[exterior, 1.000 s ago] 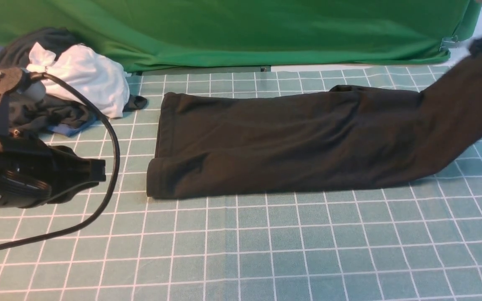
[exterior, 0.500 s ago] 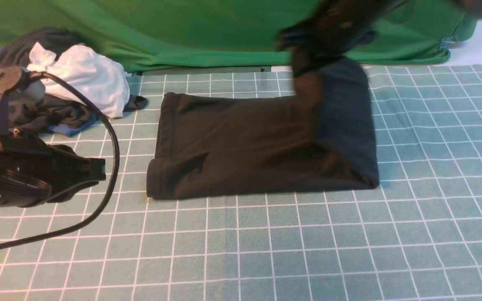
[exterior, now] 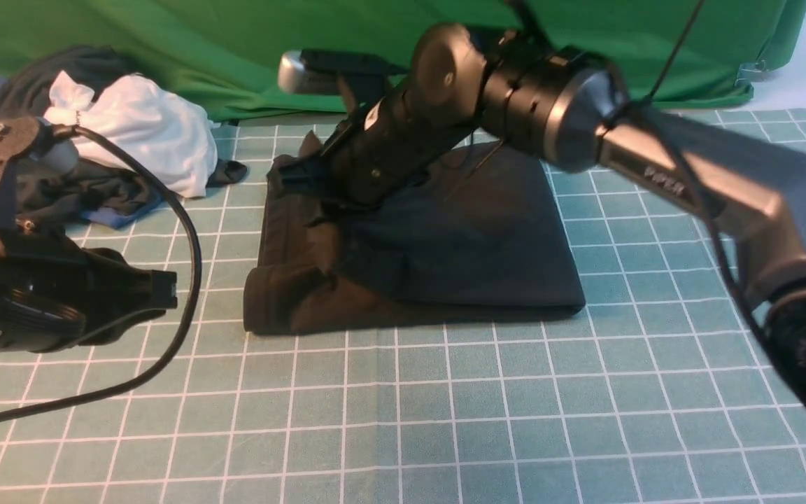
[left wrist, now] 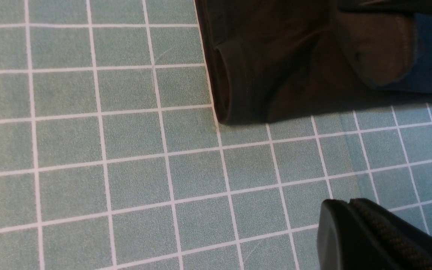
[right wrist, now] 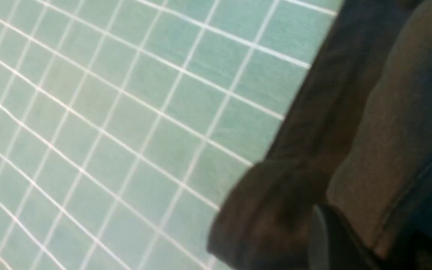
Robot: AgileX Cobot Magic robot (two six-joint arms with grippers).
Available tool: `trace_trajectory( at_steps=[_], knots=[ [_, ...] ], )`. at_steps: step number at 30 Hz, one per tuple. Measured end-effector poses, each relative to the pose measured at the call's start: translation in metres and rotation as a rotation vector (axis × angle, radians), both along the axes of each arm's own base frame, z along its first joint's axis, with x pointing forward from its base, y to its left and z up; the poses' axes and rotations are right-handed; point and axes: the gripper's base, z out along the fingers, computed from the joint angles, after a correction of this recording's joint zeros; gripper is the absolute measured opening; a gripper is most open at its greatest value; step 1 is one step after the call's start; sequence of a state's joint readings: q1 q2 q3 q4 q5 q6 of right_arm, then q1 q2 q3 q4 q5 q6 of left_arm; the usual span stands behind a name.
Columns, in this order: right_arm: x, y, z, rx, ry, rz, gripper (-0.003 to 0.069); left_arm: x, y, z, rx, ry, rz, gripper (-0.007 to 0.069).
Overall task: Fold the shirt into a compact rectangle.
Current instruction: 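Fold the right end of the dark garment over onto its left end with the right gripper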
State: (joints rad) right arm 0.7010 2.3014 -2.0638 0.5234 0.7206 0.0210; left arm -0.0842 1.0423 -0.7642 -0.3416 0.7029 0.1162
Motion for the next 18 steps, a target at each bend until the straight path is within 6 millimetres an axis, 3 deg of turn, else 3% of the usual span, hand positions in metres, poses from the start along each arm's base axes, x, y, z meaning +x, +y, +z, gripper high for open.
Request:
trace_trajectory(
  at_steps=[8, 10, 13, 15, 18],
  knots=[
    [-0.003, 0.007, -0.004, 0.053, 0.051, 0.017, 0.0497, -0.001, 0.0, 0.0, 0.01, 0.003, -0.015, 0.0013],
    [-0.004, 0.004, 0.001, 0.038, 0.066, 0.046, 0.0533, 0.0, 0.0, 0.0, 0.01, 0.001, -0.015, 0.0013],
    [-0.001, -0.004, 0.012, 0.027, 0.05, 0.077, 0.0533, 0.0, 0.0, 0.0, 0.01, -0.007, -0.012, 0.0013],
    [0.005, -0.017, 0.028, 0.006, 0.006, 0.098, 0.0492, 0.001, 0.0, 0.001, 0.007, -0.016, -0.008, 0.0013],
    [0.022, -0.059, 0.066, -0.093, -0.112, 0.079, 0.025, 0.005, -0.001, 0.001, -0.017, -0.021, 0.001, 0.0013]
  ],
)
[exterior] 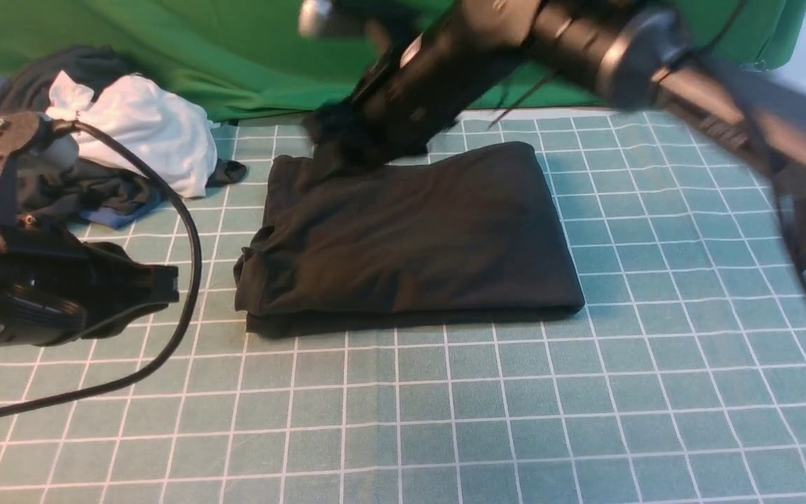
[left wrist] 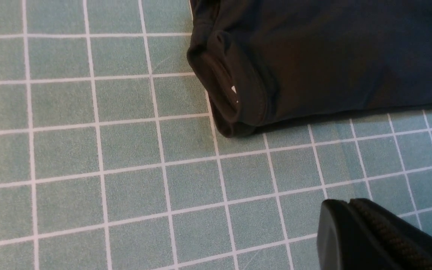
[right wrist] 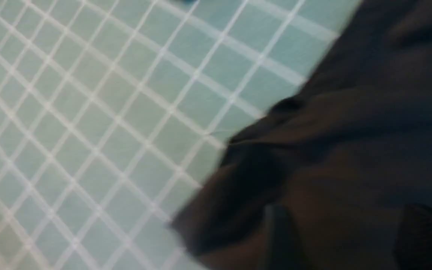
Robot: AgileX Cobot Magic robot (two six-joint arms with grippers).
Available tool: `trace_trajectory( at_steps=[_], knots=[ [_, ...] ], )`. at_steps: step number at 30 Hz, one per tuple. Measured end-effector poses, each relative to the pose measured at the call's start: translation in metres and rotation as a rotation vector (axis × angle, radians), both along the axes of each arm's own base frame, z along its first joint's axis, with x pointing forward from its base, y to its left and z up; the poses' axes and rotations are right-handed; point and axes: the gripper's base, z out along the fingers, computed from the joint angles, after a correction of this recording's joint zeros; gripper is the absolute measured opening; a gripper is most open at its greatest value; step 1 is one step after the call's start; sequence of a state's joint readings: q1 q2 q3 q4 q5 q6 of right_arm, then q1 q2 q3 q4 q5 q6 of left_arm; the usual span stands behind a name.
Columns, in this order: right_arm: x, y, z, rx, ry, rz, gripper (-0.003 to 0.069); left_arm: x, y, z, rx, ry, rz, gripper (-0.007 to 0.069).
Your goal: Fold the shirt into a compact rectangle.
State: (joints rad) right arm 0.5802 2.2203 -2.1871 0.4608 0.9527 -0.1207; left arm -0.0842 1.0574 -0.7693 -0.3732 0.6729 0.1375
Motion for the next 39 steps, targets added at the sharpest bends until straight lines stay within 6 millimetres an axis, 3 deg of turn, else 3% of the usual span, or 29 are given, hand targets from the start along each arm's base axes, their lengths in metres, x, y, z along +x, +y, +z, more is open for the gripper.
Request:
trace_trajectory(
  at_steps=[1, 3, 8, 12, 15, 18, 19, 21, 25, 30, 34, 36, 38, 39],
  knots=[
    [0.007, -0.021, 0.013, -0.047, -0.032, -0.025, 0.0127, 0.005, -0.001, -0.001, -0.004, 0.009, -0.003, 0.0013],
    [0.01, -0.053, 0.031, -0.14, -0.056, -0.049, 0.005, 0.016, -0.003, 0.0, -0.013, 0.018, -0.013, 0.0013],
    [0.015, -0.124, 0.048, -0.282, -0.027, -0.142, 0.0007, 0.064, -0.013, -0.006, -0.039, 0.066, -0.065, 0.0013],
    [0.008, -0.157, 0.045, -0.319, 0.03, -0.193, 0.0005, 0.105, -0.032, -0.017, -0.028, 0.094, -0.127, 0.0013],
    [0.002, -0.166, 0.034, -0.349, 0.074, -0.181, 0.0005, 0.125, -0.047, -0.035, -0.016, 0.137, -0.167, 0.0013],
    [-0.003, -0.169, 0.013, -0.388, 0.137, -0.141, 0.0005, 0.142, -0.056, -0.075, 0.03, 0.237, -0.173, 0.0013],
    [-0.004, -0.169, 0.011, -0.39, 0.145, -0.138, 0.0005, 0.142, -0.055, -0.076, 0.036, 0.236, -0.176, 0.0013],
    [-0.007, -0.169, -0.001, -0.41, 0.176, -0.112, 0.0005, 0.149, -0.046, -0.105, 0.083, 0.336, -0.11, 0.0013],
    [-0.008, -0.17, -0.01, -0.421, 0.188, -0.097, 0.0004, 0.154, -0.03, -0.125, 0.142, 0.403, -0.049, 0.0013],
    [-0.007, -0.169, -0.01, -0.414, 0.176, -0.095, 0.0005, 0.151, -0.025, -0.122, 0.153, 0.425, -0.044, 0.0013],
    [-0.008, -0.168, -0.01, -0.401, 0.188, -0.096, 0.0019, 0.146, -0.023, -0.097, 0.15, 0.36, -0.042, 0.0013],
    [-0.009, -0.168, -0.01, -0.397, 0.196, -0.103, 0.0071, 0.142, -0.023, -0.08, 0.149, 0.31, -0.041, 0.0013],
    [-0.008, -0.168, -0.013, -0.397, 0.205, -0.106, 0.0195, 0.136, -0.022, -0.061, 0.138, 0.262, -0.033, 0.0013],
    [-0.008, -0.168, -0.014, -0.398, 0.207, -0.105, 0.0222, 0.136, -0.022, -0.06, 0.138, 0.258, -0.033, 0.0013]
  ],
)
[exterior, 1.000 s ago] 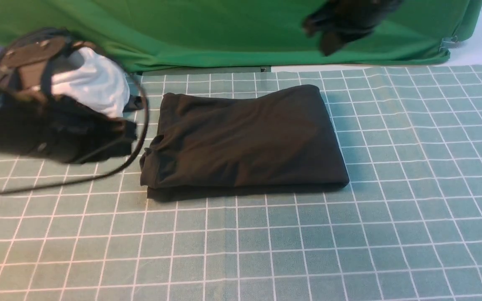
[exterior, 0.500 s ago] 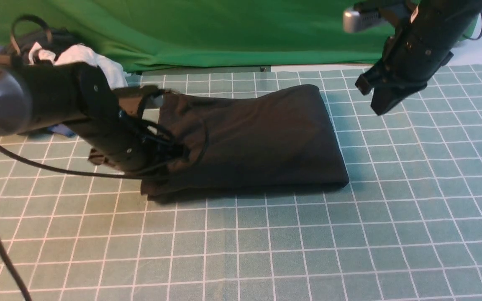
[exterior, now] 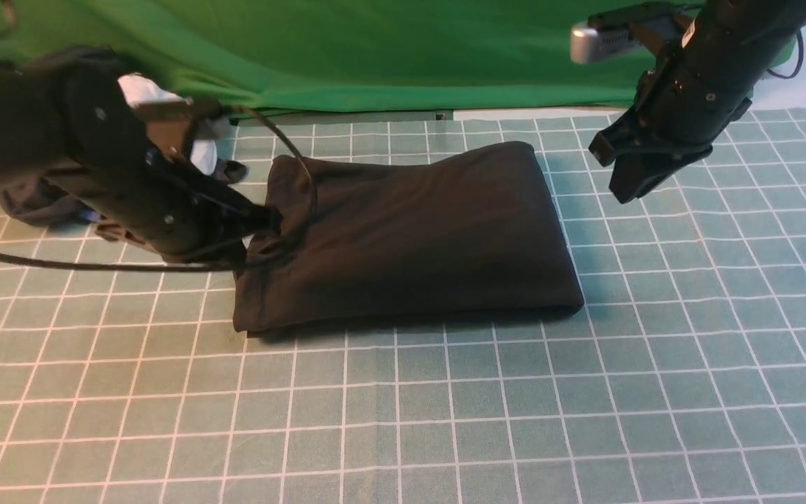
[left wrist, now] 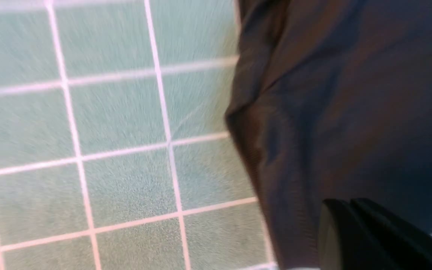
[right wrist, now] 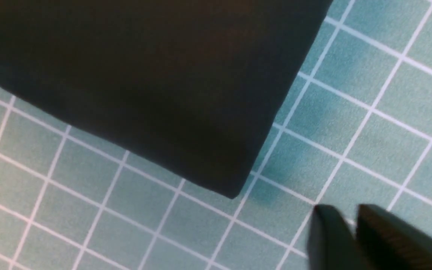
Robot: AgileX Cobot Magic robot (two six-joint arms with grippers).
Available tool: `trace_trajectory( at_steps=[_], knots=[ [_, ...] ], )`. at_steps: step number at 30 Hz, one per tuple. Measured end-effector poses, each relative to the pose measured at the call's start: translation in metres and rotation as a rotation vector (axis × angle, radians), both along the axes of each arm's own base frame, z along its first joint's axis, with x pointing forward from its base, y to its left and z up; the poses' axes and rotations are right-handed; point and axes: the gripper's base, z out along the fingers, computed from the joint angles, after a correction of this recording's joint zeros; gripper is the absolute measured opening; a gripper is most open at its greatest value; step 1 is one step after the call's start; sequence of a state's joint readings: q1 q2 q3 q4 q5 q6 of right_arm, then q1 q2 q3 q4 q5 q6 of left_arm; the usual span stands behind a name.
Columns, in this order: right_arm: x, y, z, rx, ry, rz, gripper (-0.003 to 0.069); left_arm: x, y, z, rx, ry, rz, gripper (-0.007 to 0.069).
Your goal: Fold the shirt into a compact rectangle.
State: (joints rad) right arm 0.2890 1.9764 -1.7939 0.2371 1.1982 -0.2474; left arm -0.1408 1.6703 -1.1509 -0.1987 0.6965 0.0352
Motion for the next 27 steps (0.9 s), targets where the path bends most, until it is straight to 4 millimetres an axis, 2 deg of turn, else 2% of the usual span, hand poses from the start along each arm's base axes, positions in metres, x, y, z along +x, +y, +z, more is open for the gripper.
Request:
trace_trajectory(
  at_steps=[1, 2, 3, 4, 6, 9, 13, 16, 18, 19, 20, 21, 27],
  knots=[
    [0.002, 0.001, -0.005, -0.001, 0.013, -0.001, 0.0333, -0.003, 0.0, 0.008, -0.007, -0.021, 0.004, 0.0013],
    [0.003, 0.001, -0.011, -0.004, 0.027, -0.001, 0.0385, -0.003, 0.0, 0.01, -0.011, -0.025, 0.009, 0.0013],
    [0.004, 0.002, -0.012, -0.004, 0.029, -0.001, 0.0397, -0.004, 0.0, 0.01, -0.012, -0.024, 0.009, 0.0013],
    [0.006, 0.003, -0.022, -0.008, 0.059, -0.002, 0.0479, -0.004, 0.0, 0.009, -0.018, -0.013, 0.021, 0.0013],
    [0.009, 0.005, -0.037, -0.002, 0.106, -0.003, 0.0537, -0.003, -0.001, 0.004, -0.027, 0.013, 0.033, 0.0019],
    [0.012, 0.011, -0.051, 0.039, 0.154, 0.0, 0.0564, -0.002, -0.004, -0.008, -0.061, 0.082, 0.048, 0.0069],
    [0.011, 0.016, -0.052, 0.072, 0.162, 0.013, 0.0568, -0.001, -0.006, -0.024, -0.074, 0.156, 0.054, 0.0188],
    [0.01, 0.02, -0.051, 0.079, 0.156, 0.036, 0.0569, 0.003, -0.006, -0.039, -0.064, 0.2, 0.073, 0.0423],
    [0.009, 0.022, -0.051, 0.079, 0.155, 0.045, 0.0569, 0.007, -0.006, -0.045, -0.063, 0.192, 0.087, 0.054],
    [0.009, 0.022, -0.051, 0.079, 0.155, 0.045, 0.0569, 0.007, -0.006, -0.046, -0.063, 0.194, 0.087, 0.0553],
    [0.008, 0.023, -0.051, 0.081, 0.156, 0.047, 0.0569, 0.011, -0.006, -0.05, -0.067, 0.179, 0.1, 0.0622],
    [0.008, 0.024, -0.051, 0.084, 0.156, 0.047, 0.0569, 0.013, -0.007, -0.056, -0.075, 0.177, 0.111, 0.0654],
    [0.009, 0.026, -0.051, 0.086, 0.14, 0.055, 0.0569, 0.019, -0.012, -0.073, -0.132, 0.201, 0.128, 0.0689]
  ],
)
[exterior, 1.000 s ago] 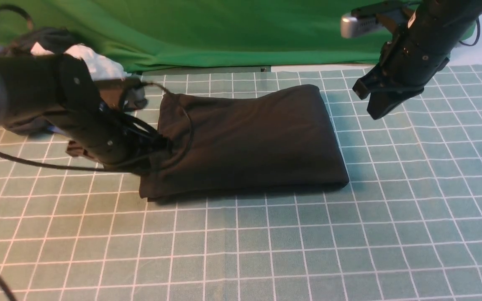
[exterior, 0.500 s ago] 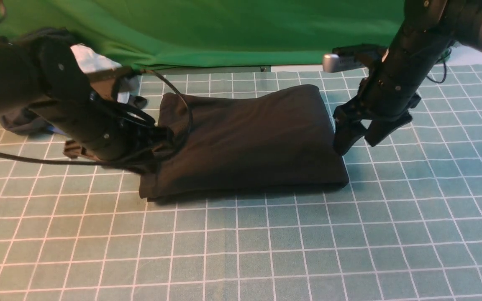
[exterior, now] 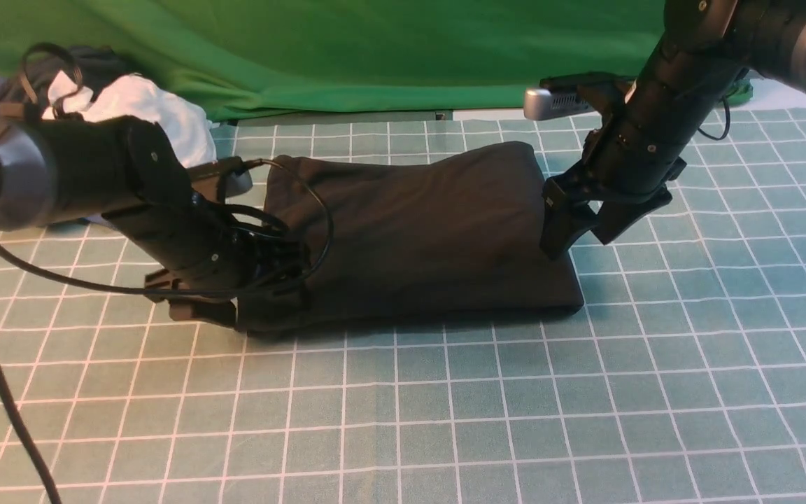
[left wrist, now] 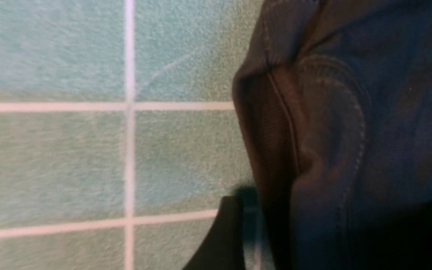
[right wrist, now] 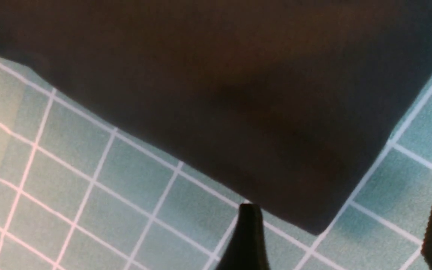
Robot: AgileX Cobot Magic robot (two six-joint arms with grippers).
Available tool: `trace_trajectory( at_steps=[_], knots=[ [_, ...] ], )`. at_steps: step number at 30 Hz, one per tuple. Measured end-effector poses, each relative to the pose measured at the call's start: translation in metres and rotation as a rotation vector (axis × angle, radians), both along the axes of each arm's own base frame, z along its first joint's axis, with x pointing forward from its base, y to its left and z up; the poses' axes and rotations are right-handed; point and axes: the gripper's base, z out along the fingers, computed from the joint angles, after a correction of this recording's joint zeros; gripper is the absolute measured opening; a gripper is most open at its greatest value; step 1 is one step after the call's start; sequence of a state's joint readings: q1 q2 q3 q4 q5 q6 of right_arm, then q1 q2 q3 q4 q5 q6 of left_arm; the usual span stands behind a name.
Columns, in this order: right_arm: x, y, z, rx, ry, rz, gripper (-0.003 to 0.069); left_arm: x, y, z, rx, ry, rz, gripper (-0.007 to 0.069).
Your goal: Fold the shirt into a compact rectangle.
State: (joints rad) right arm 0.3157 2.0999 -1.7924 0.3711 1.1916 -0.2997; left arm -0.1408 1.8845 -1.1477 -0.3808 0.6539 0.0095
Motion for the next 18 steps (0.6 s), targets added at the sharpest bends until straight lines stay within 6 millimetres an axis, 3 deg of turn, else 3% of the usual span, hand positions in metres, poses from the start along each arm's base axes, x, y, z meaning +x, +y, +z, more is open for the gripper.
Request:
trace_trajectory(
  at_steps=[2, 5, 7, 10, 13, 18],
  knots=[
    [0.001, 0.001, 0.0, 0.001, -0.009, 0.0, 0.0574, 0.0, -0.001, -0.001, -0.015, 0.004, -0.004, 0.0676],
    [0.002, 0.002, 0.0, 0.005, -0.027, -0.006, 0.0588, 0.001, -0.003, -0.004, -0.031, 0.02, 0.001, 0.0566],
    [0.003, 0.002, 0.0, 0.005, -0.032, -0.007, 0.0588, 0.0, -0.003, -0.005, -0.031, 0.031, -0.002, 0.0456],
    [0.003, 0.002, 0.0, 0.003, -0.032, -0.004, 0.0588, -0.001, -0.003, -0.007, -0.033, 0.048, -0.006, 0.0197],
    [0.003, 0.002, -0.007, -0.002, -0.011, -0.004, 0.0588, -0.002, -0.003, -0.003, -0.017, 0.039, -0.023, 0.0064],
    [0.004, 0.003, -0.031, -0.023, 0.085, 0.006, 0.0588, -0.007, 0.0, 0.015, 0.012, 0.006, -0.053, 0.0044]
  ],
)
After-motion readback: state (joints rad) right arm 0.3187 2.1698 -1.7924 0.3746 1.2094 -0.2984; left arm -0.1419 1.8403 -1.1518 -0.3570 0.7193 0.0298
